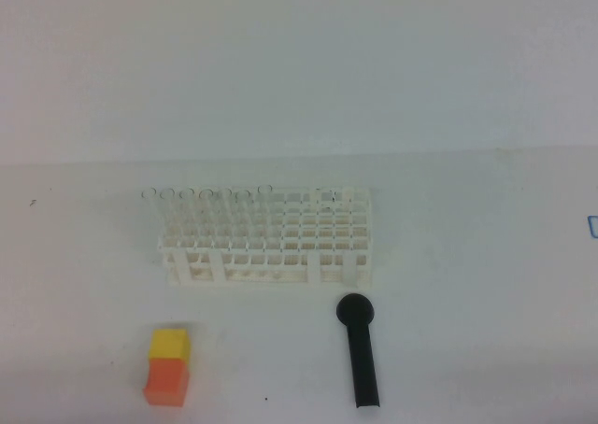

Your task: Place the test tubes

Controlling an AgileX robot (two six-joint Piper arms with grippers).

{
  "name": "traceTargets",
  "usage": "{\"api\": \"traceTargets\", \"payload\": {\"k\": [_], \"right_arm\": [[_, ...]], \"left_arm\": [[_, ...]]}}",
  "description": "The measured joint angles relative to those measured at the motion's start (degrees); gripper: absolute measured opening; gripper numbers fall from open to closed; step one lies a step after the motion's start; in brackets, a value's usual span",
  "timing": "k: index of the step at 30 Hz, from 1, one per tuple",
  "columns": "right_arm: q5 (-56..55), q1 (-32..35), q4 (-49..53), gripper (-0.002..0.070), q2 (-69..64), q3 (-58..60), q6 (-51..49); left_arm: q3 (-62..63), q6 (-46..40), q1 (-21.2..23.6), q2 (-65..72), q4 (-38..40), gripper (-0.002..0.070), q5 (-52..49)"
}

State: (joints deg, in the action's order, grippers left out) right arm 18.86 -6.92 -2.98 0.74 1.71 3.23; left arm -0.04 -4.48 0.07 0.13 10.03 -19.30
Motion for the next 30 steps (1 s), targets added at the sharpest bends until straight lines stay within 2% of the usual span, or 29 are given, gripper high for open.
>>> {"api": "traceTargets", "payload": {"k": [30], "right_arm": [[1.37,0.02,0.00,-0.0001,0.00,-0.32,-0.63]], "left_arm": [[0.00,0.00,0.00,0.00,0.00,-0.0001,0.00]]}}
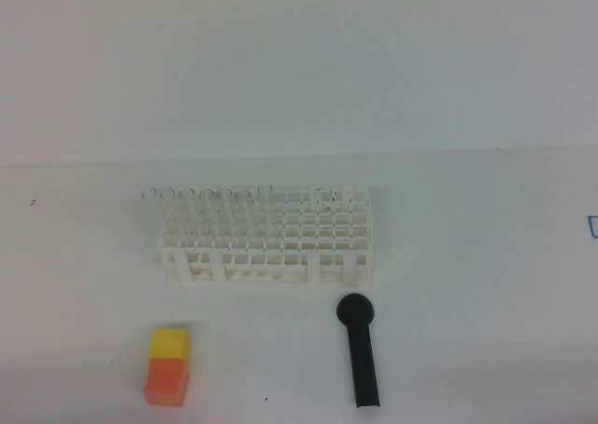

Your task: Place the test tubes

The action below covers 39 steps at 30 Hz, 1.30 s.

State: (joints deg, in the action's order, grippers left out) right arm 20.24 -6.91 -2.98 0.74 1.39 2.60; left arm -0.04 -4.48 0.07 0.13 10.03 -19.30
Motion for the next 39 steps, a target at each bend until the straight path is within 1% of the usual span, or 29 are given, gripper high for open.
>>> {"api": "traceTargets", "payload": {"k": [20,23,27,33,39], "right_arm": [[0.22,0.00,0.00,-0.0001,0.00,-0.04,0.00],[0.22,0.00,0.00,-0.0001,0.00,-0.04,0.00],[0.22,0.00,0.00,-0.0001,0.00,-0.04,0.00],[0.22,0.00,0.00,-0.0001,0.00,-0.04,0.00],[0.22,0.00,0.00,-0.0001,0.00,-0.04,0.00]], "left_arm": [[0.00,0.00,0.00,0.00,0.00,-0.0001,0.00],[0.00,0.00,-0.12,0.00,-1.68,-0.0001,0.00],[0.00,0.00,-2.70,0.00,-3.99,-0.0001,0.00],[0.00,0.00,-8.63,0.00,-5.27,-0.0001,0.00],[0.00,0.00,-9.03,0.00,-5.54,-0.0001,0.10]]}}
